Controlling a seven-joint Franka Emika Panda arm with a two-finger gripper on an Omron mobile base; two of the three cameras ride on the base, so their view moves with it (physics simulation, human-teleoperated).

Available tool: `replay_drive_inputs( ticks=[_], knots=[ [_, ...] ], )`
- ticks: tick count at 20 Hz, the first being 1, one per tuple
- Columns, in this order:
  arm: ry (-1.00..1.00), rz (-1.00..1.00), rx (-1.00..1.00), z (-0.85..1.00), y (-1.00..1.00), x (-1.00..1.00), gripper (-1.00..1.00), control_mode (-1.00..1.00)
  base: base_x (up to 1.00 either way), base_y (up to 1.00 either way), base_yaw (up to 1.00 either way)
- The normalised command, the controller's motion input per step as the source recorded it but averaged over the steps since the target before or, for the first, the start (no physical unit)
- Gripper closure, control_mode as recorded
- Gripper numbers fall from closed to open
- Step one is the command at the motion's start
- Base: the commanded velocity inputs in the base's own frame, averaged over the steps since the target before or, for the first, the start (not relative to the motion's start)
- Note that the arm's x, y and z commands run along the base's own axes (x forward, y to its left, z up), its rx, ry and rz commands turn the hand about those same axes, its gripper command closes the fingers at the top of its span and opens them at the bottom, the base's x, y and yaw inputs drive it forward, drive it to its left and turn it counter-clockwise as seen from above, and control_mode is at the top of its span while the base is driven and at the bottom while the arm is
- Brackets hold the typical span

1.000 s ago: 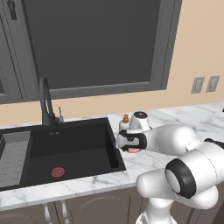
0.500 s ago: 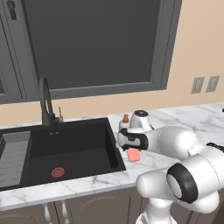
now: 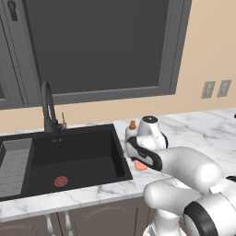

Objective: Locate and retrieve the soap dispenser and bar soap from the cabinet. Place them next to the sink.

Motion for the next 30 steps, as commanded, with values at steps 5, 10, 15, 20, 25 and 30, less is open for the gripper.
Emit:
replay_drive_inputs(
  ticks=[5, 10, 15, 20, 25, 30],
  knots=[
    [0.00, 0.00, 0.00, 0.51, 0.00, -0.34, -1.00, -1.00, 0.00, 0.00, 0.00],
    [-0.04, 0.00, -0.01, 0.43, 0.03, -0.54, -1.00, -1.00, 0.00, 0.00, 0.00],
    [-0.04, 0.00, -0.02, 0.44, 0.01, -0.54, -1.00, -1.00, 0.00, 0.00, 0.00],
    [-0.04, 0.00, -0.02, 0.56, 0.00, -0.40, -1.00, -1.00, 0.00, 0.00, 0.00],
    [-0.05, 0.00, -0.01, 0.47, 0.00, -0.29, -1.00, -1.00, 0.00, 0.00, 0.00],
    [-0.02, 0.00, -0.02, 0.31, -0.12, -0.07, -1.00, -1.00, 0.00, 0.00, 0.00]
  ],
)
